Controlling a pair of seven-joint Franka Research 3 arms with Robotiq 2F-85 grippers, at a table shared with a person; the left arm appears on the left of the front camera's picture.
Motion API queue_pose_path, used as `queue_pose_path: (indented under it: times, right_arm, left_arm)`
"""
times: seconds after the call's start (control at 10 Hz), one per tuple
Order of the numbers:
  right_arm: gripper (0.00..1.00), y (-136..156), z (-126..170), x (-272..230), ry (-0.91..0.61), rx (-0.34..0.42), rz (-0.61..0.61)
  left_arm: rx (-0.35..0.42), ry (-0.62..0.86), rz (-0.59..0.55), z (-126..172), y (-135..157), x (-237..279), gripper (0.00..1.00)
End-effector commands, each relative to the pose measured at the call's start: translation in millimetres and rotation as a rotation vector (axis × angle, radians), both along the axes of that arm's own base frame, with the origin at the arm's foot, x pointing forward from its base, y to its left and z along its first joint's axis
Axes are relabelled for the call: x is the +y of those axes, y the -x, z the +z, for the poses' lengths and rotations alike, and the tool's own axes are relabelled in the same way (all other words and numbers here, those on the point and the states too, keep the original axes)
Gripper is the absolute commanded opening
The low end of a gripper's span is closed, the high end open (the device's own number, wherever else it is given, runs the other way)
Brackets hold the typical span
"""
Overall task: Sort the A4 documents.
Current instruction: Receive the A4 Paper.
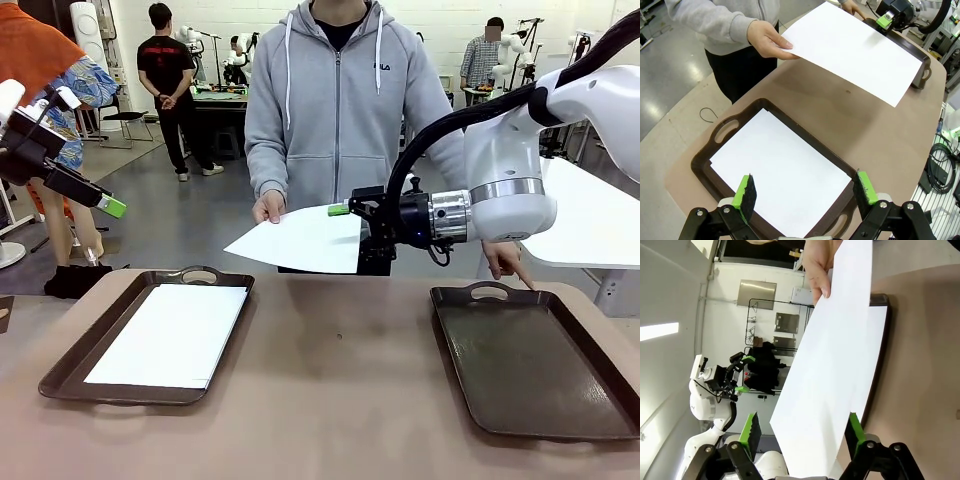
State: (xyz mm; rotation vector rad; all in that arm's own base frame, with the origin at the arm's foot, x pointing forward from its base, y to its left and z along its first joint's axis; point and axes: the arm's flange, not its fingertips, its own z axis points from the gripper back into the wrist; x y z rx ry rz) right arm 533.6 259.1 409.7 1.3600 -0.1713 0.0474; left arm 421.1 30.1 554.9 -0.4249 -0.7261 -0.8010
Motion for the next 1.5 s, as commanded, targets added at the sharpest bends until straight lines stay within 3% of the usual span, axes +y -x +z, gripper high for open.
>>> queue_pose_path:
  times: [0.0,0.7,0.8,1.2,1.3,1.4]
  right_arm:
    - [0.69,3.7,-6.6,4.1,-0.024,0.001,-0.015]
    - [0.05,0.7,-16.0,-0.9,0.006,0.01,-0.039]
    - [0.0,1.5,-16.1,-1.3,0.003,0.012,-0.038]
    - [0.0,3.4,-18.2,-0.7,-0.006,0.03,-0.031]
    - [0.0,4.5,-16.9,2.7,-0.039,0.017,0.051]
    - [0.0,-1.2,-12.7,-2.4,0.018,0.018,-0.017]
  left_arm:
    - [-0.006,-0.002,-0.005,-1.0,0.0,1.4,1.0]
    - [-0.006,-0.002,-0.005,-1.0,0.0,1.4,1.0]
    - [-0.006,-0.002,-0.005,-1.0,0.0,1.4,1.0]
    - [-0.006,-0.002,-0.005,-1.0,0.0,1.4,1.0]
    - [-0.006,-0.002,-0.005,-1.0,0.0,1.4,1.0]
    - [-0.006,-0.002,-0.005,-1.0,0.0,1.4,1.0]
